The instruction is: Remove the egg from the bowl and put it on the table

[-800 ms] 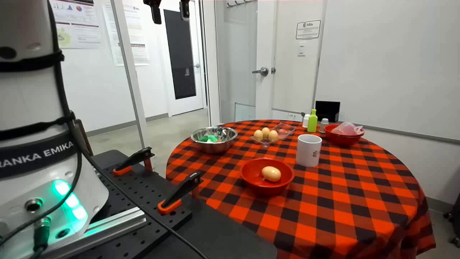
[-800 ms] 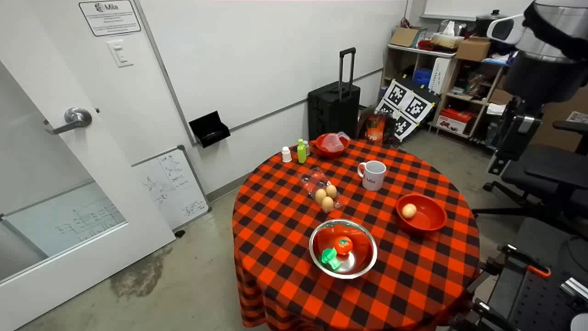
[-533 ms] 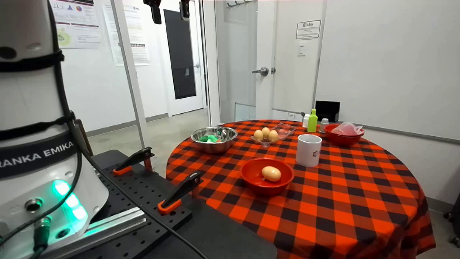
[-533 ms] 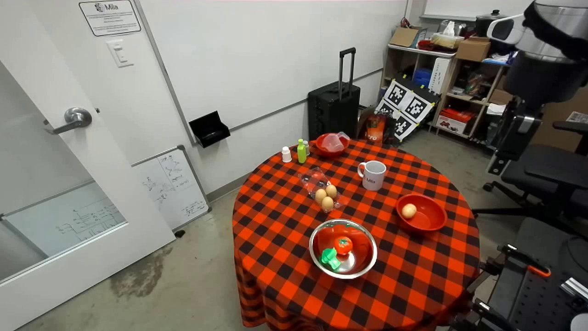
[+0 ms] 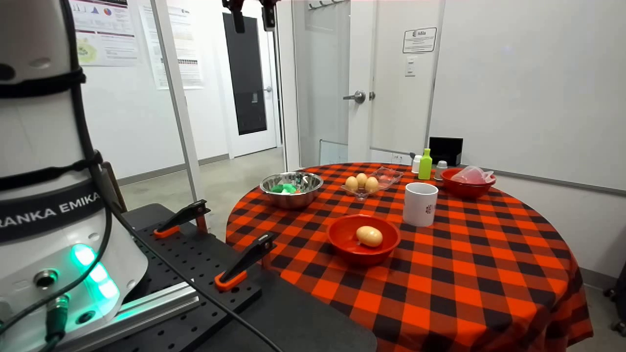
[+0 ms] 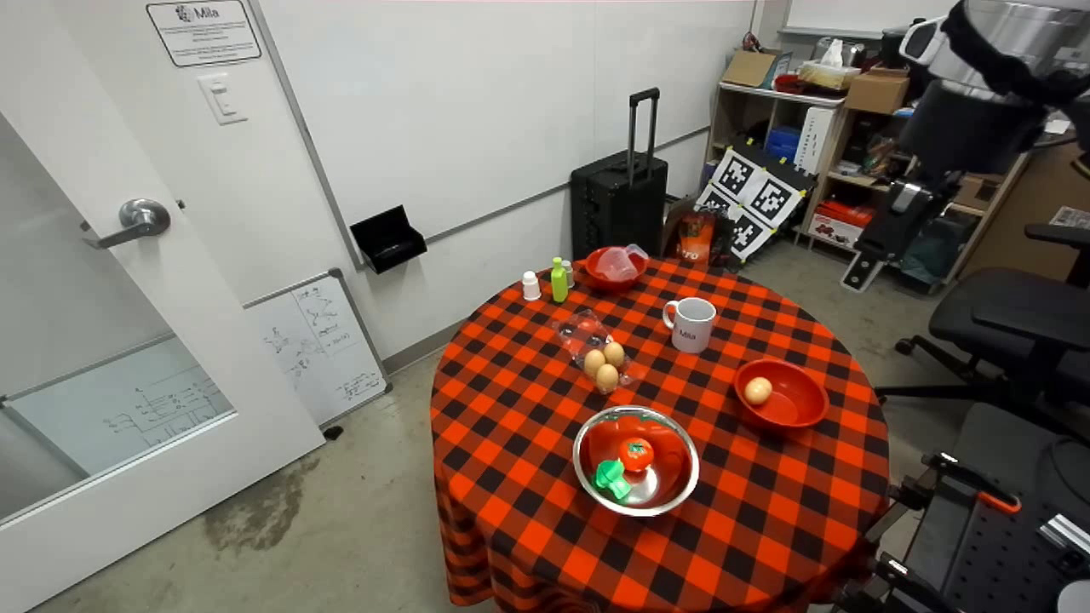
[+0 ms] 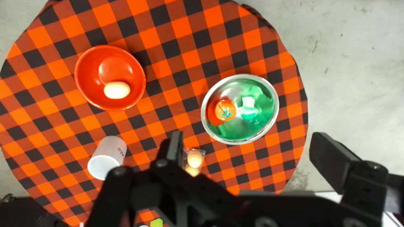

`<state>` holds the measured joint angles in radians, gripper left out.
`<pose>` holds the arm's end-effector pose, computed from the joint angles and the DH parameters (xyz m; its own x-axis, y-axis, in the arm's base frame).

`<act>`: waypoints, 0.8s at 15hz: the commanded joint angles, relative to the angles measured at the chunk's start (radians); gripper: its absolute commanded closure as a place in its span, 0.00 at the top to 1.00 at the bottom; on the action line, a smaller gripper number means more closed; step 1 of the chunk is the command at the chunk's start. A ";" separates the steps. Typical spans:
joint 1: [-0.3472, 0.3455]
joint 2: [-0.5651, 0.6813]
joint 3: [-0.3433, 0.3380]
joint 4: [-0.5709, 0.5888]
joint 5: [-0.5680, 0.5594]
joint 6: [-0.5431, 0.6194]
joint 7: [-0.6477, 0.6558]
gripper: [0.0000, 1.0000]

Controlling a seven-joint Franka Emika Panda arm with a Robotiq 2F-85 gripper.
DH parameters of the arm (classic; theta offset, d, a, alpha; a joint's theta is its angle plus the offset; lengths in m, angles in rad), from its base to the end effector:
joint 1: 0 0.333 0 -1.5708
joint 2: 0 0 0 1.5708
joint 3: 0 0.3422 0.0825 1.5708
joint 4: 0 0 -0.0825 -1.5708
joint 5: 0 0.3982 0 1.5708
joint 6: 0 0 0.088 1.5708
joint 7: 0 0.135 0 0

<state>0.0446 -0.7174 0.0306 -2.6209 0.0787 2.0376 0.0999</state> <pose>0.3445 0.0325 0.4710 0.9898 -0.0653 0.1268 -0.0571 -0.9961 -0.0672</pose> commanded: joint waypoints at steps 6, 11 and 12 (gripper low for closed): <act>-0.142 0.256 0.013 -0.058 0.041 0.381 0.285 1.00; -0.192 0.461 0.028 -0.068 0.042 0.558 0.503 1.00; -0.196 0.497 0.028 -0.068 0.044 0.588 0.548 1.00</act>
<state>-0.1269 -0.3348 0.0380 -2.7016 0.0943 2.5384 0.5351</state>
